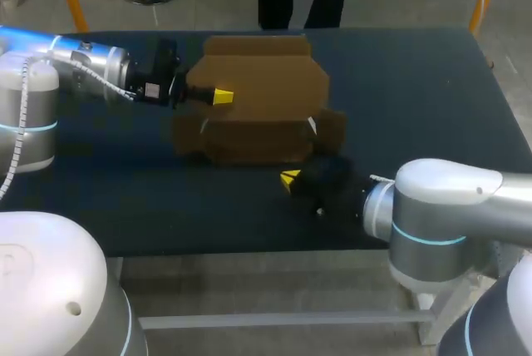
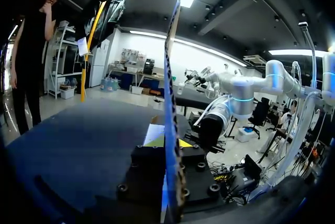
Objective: Assemble the packaging by folding the flat box into shape, placing the metal phone stand inside, and closing the box properly
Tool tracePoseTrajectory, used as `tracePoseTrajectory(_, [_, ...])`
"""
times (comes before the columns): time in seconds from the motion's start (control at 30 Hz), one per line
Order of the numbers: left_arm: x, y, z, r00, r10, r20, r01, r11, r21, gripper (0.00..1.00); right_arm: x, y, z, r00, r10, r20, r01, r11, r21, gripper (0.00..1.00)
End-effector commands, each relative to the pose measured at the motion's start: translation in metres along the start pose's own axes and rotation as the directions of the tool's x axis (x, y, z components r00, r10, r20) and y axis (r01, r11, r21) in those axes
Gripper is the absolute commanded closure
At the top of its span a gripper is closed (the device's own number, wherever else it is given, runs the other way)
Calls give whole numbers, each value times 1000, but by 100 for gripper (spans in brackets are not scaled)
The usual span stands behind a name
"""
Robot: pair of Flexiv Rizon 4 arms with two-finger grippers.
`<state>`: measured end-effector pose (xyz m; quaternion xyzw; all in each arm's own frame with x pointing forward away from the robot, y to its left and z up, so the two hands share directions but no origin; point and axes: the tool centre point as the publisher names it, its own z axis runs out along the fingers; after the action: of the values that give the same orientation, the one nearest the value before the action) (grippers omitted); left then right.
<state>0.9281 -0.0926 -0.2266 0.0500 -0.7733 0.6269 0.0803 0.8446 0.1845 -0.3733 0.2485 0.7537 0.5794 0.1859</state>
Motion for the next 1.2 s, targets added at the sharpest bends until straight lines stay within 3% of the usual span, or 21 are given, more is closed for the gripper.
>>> tracePoseTrajectory(0.03, [0,1,0,1000,0,-1,0,1000,-1,100,-4,1,-60,995,-14,-102,17,999,30,88])
tracePoseTrajectory(0.17, [0,1,0,1000,0,-1,0,1000,-1,100,-9,-3,-79,990,-32,-136,37,999,37,84])
tracePoseTrajectory(0.27, [0,1,0,1000,0,-1,0,1000,-1,100,-14,-5,-92,987,-43,-153,49,998,38,71])
tracePoseTrajectory(0.57, [0,1,0,1000,0,-1,0,1000,-1,100,-26,-7,-129,980,-107,-169,117,992,52,53])
tracePoseTrajectory(0.67, [0,1,0,1000,0,-1,0,1000,-1,100,-31,-8,-138,976,-127,-177,138,989,52,18])
tracePoseTrajectory(0.77, [0,1,0,1000,0,-1,0,1000,-1,100,-39,-10,-147,974,-138,-181,148,988,42,2])
tracePoseTrajectory(1.2, [0,1,0,1000,0,-1,0,1000,-1,100,-78,-12,-159,959,-212,-186,219,976,16,0])
